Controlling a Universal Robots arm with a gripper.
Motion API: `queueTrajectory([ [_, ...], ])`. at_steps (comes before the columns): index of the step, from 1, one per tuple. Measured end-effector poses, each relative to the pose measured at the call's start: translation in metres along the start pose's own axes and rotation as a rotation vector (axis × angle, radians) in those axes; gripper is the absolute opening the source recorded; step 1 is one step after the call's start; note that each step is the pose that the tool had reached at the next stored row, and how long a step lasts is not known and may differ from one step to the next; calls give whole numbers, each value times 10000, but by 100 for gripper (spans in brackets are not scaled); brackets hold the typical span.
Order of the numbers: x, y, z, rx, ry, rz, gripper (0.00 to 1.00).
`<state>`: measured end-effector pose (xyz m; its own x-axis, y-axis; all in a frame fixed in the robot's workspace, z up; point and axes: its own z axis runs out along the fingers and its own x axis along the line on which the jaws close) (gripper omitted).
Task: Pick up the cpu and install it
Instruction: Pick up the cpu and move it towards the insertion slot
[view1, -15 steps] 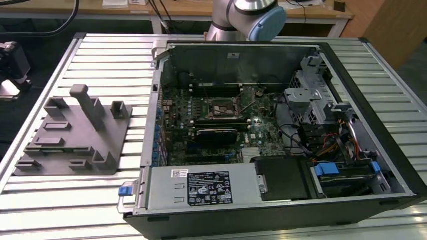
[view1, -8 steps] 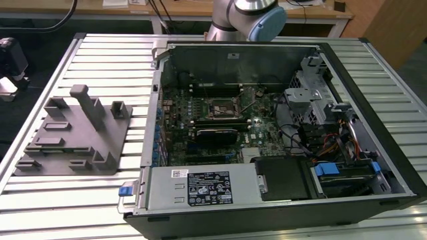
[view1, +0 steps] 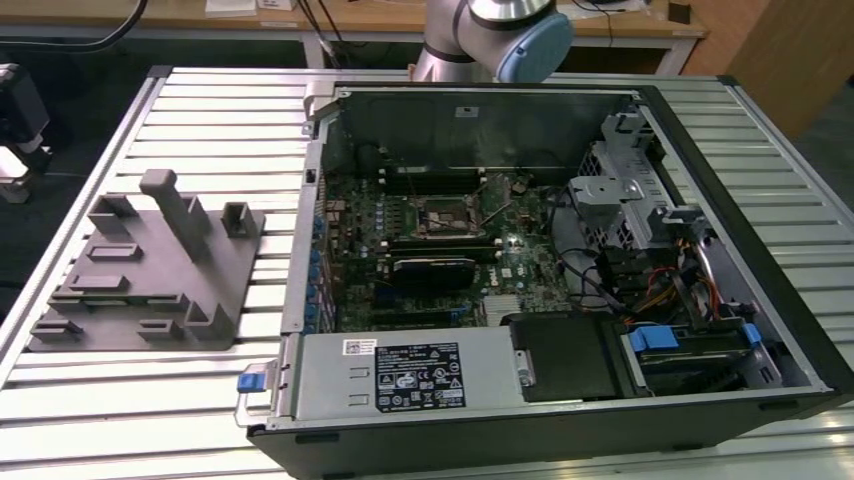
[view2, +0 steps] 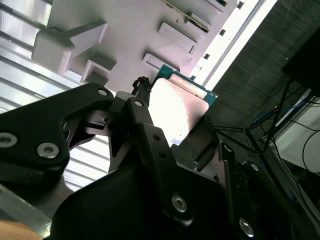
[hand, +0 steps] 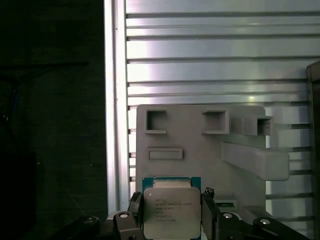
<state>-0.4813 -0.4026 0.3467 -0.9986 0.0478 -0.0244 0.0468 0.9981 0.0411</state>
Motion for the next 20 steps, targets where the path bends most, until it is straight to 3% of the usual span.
queueTrajectory([
  [10,-2,3,-74,0,0,0,55],
  [20,-5,8,-202,0,0,0,55],
])
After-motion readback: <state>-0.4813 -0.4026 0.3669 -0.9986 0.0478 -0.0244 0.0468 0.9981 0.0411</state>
